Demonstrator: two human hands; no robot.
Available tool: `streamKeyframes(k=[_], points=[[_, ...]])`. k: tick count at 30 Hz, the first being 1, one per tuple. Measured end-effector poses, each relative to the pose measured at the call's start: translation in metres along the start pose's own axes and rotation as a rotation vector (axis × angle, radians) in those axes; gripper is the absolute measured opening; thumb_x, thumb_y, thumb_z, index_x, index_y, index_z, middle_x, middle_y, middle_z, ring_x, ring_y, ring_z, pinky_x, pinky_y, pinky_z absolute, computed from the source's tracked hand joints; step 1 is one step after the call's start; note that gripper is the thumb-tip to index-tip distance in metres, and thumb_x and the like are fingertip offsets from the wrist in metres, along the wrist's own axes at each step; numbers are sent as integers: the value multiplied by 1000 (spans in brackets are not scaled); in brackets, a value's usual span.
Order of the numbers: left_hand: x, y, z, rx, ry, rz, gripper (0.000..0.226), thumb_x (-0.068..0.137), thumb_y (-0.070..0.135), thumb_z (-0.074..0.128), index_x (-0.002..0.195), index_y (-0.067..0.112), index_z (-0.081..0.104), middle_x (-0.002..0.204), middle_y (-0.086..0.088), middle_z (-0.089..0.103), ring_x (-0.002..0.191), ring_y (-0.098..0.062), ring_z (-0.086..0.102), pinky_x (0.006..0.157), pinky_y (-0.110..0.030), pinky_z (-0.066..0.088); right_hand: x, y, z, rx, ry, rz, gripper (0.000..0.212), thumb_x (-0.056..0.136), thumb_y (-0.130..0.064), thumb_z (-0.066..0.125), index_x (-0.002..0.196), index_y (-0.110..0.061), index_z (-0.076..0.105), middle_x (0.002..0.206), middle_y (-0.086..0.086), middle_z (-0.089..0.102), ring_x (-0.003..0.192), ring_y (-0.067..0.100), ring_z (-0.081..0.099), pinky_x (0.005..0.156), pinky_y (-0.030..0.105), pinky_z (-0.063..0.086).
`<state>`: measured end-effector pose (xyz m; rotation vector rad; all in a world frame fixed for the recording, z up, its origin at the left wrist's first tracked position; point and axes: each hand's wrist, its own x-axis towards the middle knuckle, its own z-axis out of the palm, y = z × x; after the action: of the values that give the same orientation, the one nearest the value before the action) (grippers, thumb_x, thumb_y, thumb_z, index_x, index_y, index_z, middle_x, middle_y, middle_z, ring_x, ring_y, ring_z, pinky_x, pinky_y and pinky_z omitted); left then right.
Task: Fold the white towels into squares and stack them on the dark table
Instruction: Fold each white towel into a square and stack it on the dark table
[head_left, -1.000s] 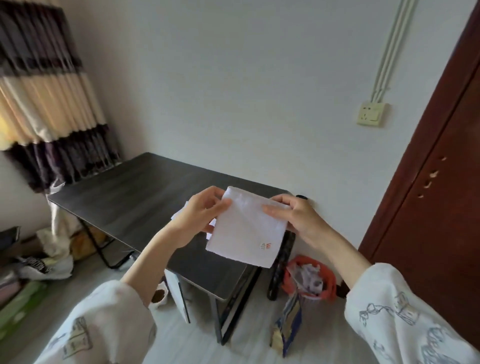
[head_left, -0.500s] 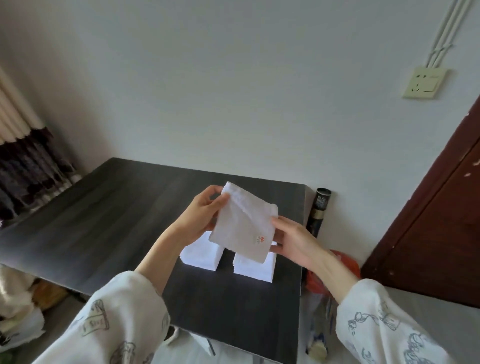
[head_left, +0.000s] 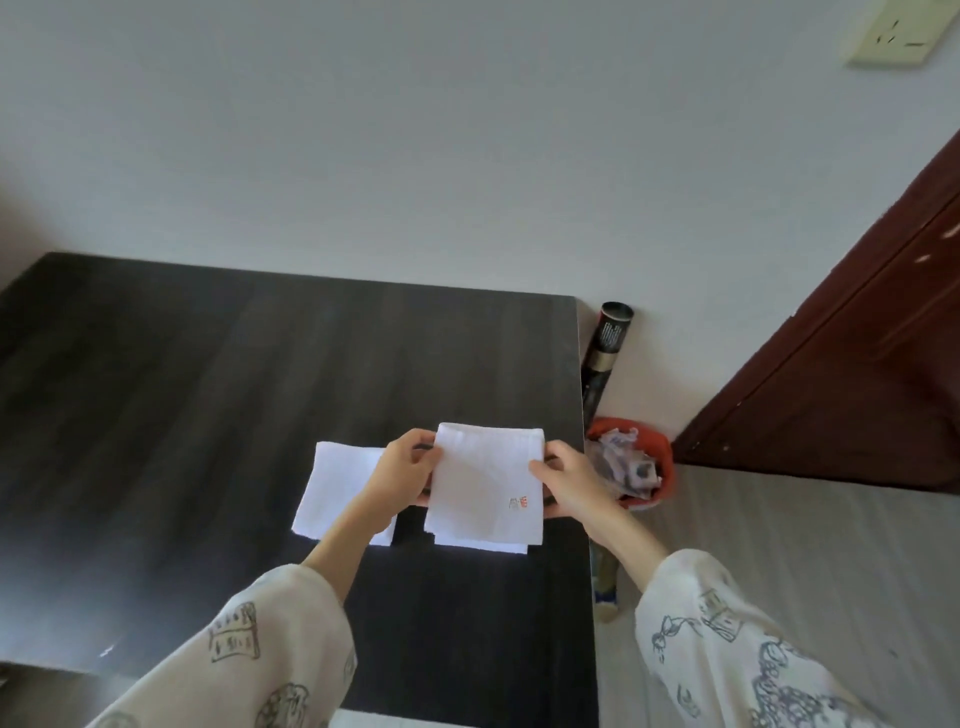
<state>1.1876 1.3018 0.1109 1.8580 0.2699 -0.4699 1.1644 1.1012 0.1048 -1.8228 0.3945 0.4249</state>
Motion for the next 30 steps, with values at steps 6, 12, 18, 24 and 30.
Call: streamKeyframes(k=[6,12,18,24,30], points=[[34,-36,14,78,49,-124,18,96,15,44,111,11,53,104,-14,61,87,-27,62,58,-30,55,45,30,14,-100,-49,134,19,97,-18,44,115,-18,47,112,4,58,98,18,60,70,33,58],[49,-48,18,144,21,-167,21,96,18,44,114,11,53,103,-10,61,90,-26,62,65,-35,58,63,51,24,-215,-53,149,20,98,-30,42,114,-18,47,112,4,59,95,15,61,73,30,57],[61,-50,17,201,-32,-149,17,96,19,45,111,15,52,99,-11,60,88,-26,62,65,-38,59,68,56,24,-259,16,149,19,99,-30,40,112,-18,46,102,1,59,80,9,61,65,28,57],[69,-52,18,241,-46,-145,15,97,22,42,110,18,49,100,-11,58,87,-25,61,55,-30,56,70,54,27,-327,74,122,24,99,-31,39,118,-17,46,105,3,60,83,12,62,74,33,58],[73,-56,18,291,-35,-154,20,97,28,43,112,16,47,97,-8,58,85,-25,60,67,-39,58,71,58,32,-354,124,114,26,98,-33,41,116,-15,46,102,2,61,77,9,59,72,28,54]])
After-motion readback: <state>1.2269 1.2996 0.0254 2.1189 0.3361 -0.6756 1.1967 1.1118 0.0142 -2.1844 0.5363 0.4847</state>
